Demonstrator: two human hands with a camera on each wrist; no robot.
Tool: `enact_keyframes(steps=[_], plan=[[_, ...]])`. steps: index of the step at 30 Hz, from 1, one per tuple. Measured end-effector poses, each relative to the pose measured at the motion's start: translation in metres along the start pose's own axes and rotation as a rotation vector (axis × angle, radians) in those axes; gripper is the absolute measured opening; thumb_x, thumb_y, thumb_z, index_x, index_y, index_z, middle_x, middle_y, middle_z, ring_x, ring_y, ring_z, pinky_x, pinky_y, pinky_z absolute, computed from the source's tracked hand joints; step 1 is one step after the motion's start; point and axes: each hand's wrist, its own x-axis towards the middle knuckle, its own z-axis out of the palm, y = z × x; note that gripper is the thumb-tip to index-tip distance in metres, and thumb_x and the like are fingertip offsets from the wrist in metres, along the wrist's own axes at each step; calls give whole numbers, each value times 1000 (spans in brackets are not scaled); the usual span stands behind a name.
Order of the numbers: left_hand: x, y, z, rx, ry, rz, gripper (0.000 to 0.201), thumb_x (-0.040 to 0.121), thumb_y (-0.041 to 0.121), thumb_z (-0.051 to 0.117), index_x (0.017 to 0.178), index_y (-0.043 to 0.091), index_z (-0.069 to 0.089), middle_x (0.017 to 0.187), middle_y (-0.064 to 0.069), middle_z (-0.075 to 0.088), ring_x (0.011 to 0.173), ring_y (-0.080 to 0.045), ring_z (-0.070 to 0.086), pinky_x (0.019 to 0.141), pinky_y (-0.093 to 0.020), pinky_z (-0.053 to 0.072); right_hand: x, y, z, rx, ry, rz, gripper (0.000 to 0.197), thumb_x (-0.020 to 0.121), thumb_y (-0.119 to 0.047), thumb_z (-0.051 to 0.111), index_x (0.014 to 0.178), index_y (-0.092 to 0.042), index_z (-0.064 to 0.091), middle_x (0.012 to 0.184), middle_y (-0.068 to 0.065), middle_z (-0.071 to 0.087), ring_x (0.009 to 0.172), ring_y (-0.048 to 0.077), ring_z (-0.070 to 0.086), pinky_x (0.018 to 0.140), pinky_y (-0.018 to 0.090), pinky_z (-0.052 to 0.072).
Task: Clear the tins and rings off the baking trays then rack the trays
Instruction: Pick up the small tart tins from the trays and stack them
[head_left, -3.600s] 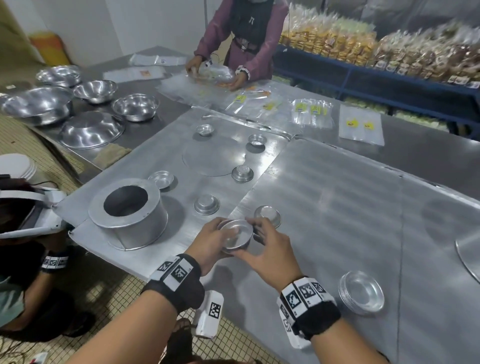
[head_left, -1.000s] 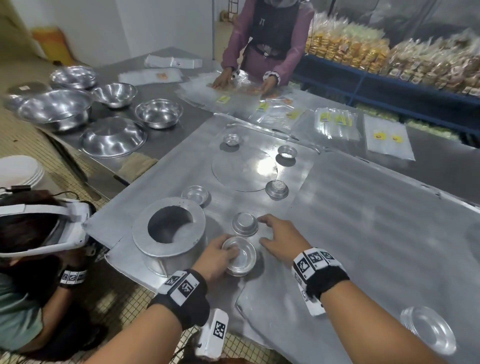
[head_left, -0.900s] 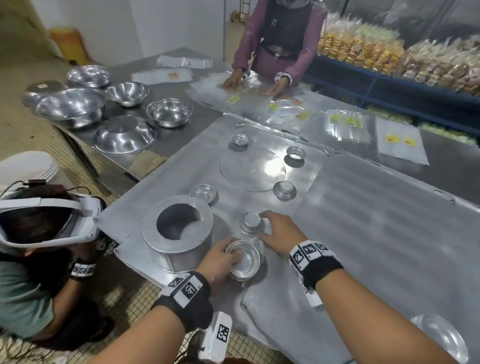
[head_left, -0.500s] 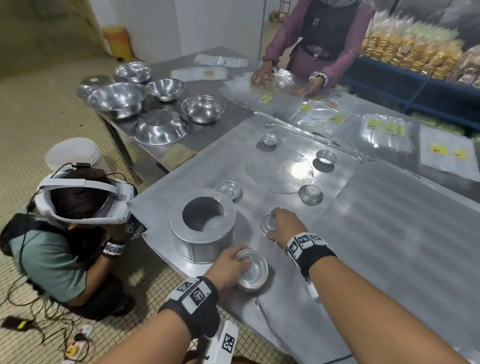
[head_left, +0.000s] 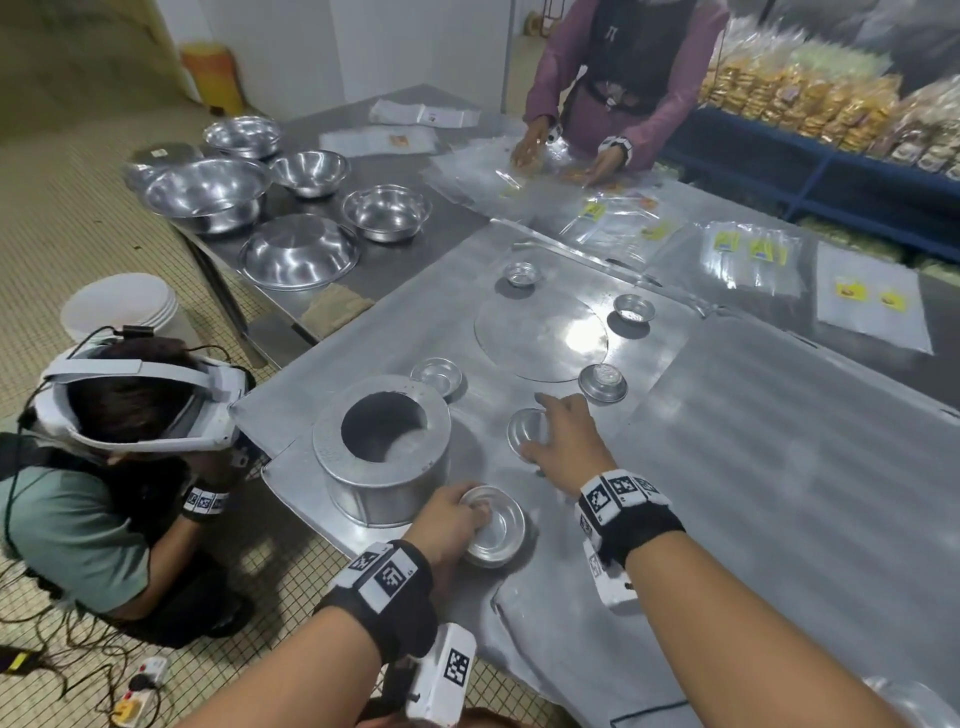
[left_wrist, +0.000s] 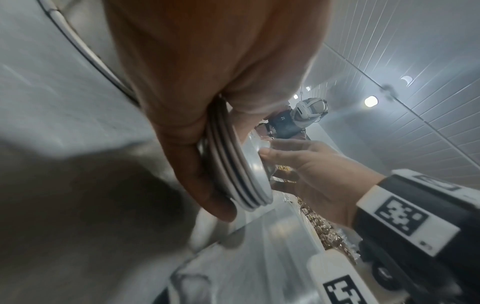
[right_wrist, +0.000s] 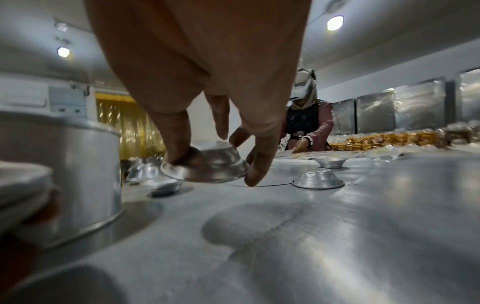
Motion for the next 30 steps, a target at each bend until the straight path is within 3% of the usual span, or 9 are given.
enact_keyframes(steps=[4, 7, 11, 14, 18, 20, 22, 26, 30], plan=[[5, 11, 7, -42, 1, -7, 23, 93, -13, 54, 94, 7, 67, 78, -6, 64, 72, -16, 58, 65, -20, 48, -18, 6, -13, 177, 62, 2, 76, 79, -30, 77, 145, -28, 39, 131, -1, 33, 128, 20, 40, 110, 35, 37], [9, 19, 14, -89, -2, -25, 24, 87, -13, 57, 86, 8, 69, 84, -15, 65, 79, -23, 58, 75, -30, 47, -35, 11, -22, 266, 140, -41, 70, 69, -35, 83, 131, -37, 49, 123, -9, 40, 119, 13, 49, 103, 37, 46], [15, 31, 24, -211, -24, -88, 21, 68, 13, 65, 86, 7, 73, 83, -16, 68, 83, -29, 61, 80, -40, 49, -62, 12, -29, 397, 291, -127, 66, 69, -31, 85, 123, -33, 48, 119, -16, 43, 110, -1, 54, 97, 30, 52], [19, 39, 29, -304, -49, -201, 38, 88, 40, 64, 107, 7, 72, 110, -22, 72, 103, -42, 69, 98, -54, 53, -79, 9, -28, 422, 358, -187, 66, 69, -32, 85, 123, -28, 47, 118, -14, 48, 113, 2, 54, 98, 29, 51], [19, 52, 38, -317, -158, -249, 69, 91, 69, 51, 122, 10, 71, 119, -20, 71, 111, -42, 67, 98, -57, 53, -93, 15, -26, 403, 377, -261, 60, 71, -27, 84, 118, -17, 49, 116, -6, 47, 111, 11, 56, 99, 32, 50], [15, 59, 42, -333, -216, -224, 60, 95, 60, 54, 121, 9, 71, 112, -17, 72, 96, -35, 70, 86, -48, 59, -97, 19, -25, 393, 365, -249, 59, 70, -31, 83, 116, -19, 48, 116, -6, 47, 109, 14, 58, 96, 34, 51], [13, 62, 47, -333, -260, -196, 46, 95, 43, 61, 122, 5, 67, 105, -18, 73, 87, -32, 69, 84, -49, 60, -99, 22, -25, 379, 349, -226, 58, 71, -32, 81, 117, -22, 47, 116, -7, 48, 108, 13, 58, 95, 34, 52], [15, 66, 54, -281, -255, -154, 32, 95, 7, 57, 126, 0, 59, 110, -29, 70, 87, -38, 71, 75, -51, 61, -102, 25, -25, 385, 307, -161, 60, 73, -31, 79, 121, -29, 45, 121, -10, 57, 114, 8, 59, 100, 34, 50], [20, 67, 57, -276, -261, -129, 31, 95, -4, 51, 124, 2, 60, 119, -32, 67, 88, -38, 72, 73, -46, 61, -104, 27, -27, 395, 270, -128, 59, 75, -25, 76, 123, -30, 44, 121, -12, 60, 116, 5, 60, 102, 33, 49]])
